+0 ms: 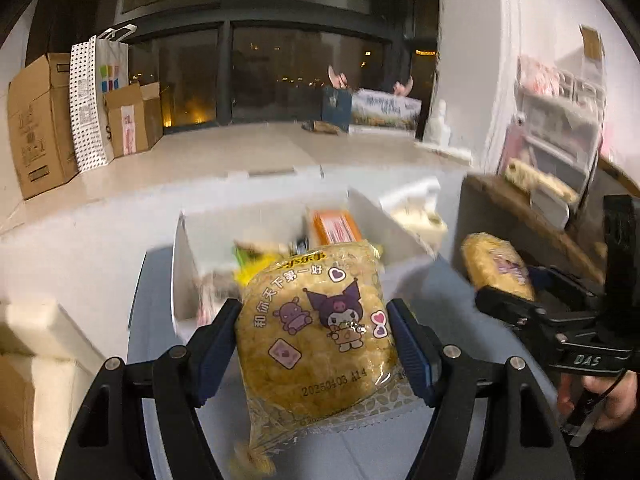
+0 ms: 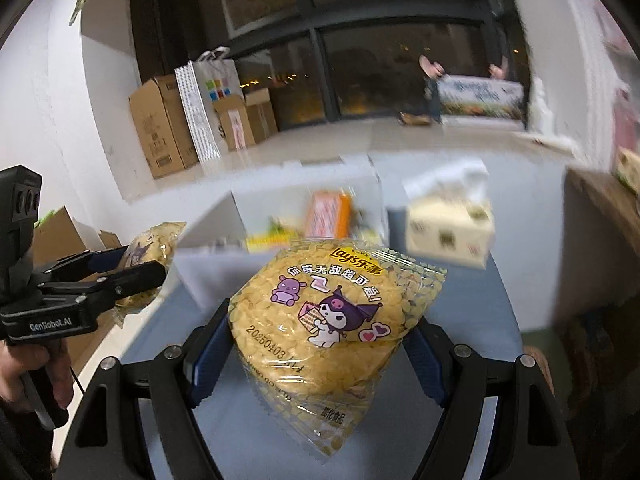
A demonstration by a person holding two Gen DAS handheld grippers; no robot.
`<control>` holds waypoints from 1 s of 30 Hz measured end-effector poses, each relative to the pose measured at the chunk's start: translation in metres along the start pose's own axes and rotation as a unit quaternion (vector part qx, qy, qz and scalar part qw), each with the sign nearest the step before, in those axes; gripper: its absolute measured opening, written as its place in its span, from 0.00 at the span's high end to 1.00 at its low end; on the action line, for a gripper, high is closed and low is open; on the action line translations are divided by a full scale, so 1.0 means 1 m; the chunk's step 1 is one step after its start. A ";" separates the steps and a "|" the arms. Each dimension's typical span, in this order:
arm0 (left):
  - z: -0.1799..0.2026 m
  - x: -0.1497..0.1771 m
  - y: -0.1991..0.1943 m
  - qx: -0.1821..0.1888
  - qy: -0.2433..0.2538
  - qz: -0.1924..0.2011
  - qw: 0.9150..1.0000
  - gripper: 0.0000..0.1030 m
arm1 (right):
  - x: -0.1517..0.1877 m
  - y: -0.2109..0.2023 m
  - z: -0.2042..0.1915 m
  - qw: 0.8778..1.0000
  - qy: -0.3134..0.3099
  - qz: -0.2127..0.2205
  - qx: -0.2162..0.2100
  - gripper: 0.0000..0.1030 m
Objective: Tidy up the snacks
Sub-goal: 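Lower both held cracker bags into the white box and open both grippers, then grasp the yellow jelly cup with the right gripper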
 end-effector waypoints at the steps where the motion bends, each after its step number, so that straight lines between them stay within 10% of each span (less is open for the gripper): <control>1: -0.004 -0.010 0.006 0.001 -0.002 0.002 1.000 0.25 | -0.010 0.008 0.000 1.000 -0.001 0.002 -0.004 0.20; 14: -0.064 -0.057 0.083 -0.044 -0.034 -0.001 0.998 0.00 | -0.097 0.123 0.033 1.000 0.017 -0.014 -0.017 0.00; 30: -0.027 0.032 -0.038 0.019 -0.001 0.038 0.999 0.00 | 0.008 0.024 0.023 0.999 0.033 0.015 -0.010 0.00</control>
Point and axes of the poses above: each gripper's, at about its wrist camera, not at the fingertips, and y roughly the way its jaws point, z to its right, x to its underside, the point moved 6 cm from there along y, roughly the way its jaws point, and after that the axes turned 12 degrees about -y, right-handed, at the moved point
